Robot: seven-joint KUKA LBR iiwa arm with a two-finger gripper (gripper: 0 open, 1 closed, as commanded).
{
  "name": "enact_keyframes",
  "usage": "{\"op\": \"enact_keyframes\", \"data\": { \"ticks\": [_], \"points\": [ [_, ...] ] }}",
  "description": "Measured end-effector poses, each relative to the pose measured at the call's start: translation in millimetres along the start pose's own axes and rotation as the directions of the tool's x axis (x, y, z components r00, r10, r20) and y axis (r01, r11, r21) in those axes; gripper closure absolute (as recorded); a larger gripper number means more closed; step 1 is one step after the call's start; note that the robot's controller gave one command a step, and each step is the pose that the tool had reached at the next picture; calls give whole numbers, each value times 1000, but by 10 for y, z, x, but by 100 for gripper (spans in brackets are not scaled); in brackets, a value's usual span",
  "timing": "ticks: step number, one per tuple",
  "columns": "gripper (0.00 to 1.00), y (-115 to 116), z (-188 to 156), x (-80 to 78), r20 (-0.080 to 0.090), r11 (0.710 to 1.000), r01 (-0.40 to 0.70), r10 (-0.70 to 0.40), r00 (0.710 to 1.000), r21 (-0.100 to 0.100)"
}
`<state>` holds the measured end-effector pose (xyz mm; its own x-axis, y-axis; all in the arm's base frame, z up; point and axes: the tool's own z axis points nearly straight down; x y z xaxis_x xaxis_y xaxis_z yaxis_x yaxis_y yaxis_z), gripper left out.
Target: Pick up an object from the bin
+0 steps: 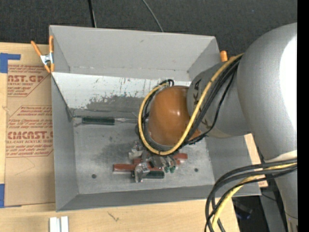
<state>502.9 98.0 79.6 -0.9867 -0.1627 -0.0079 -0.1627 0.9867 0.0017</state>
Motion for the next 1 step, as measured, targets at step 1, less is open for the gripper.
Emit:
{"op": "enact_keyframes", "data": {
  "ticks": [1],
  "points": [
    [100, 1, -6, 2, 0, 1000, 1, -1, 1000, 0]
  ]
}}
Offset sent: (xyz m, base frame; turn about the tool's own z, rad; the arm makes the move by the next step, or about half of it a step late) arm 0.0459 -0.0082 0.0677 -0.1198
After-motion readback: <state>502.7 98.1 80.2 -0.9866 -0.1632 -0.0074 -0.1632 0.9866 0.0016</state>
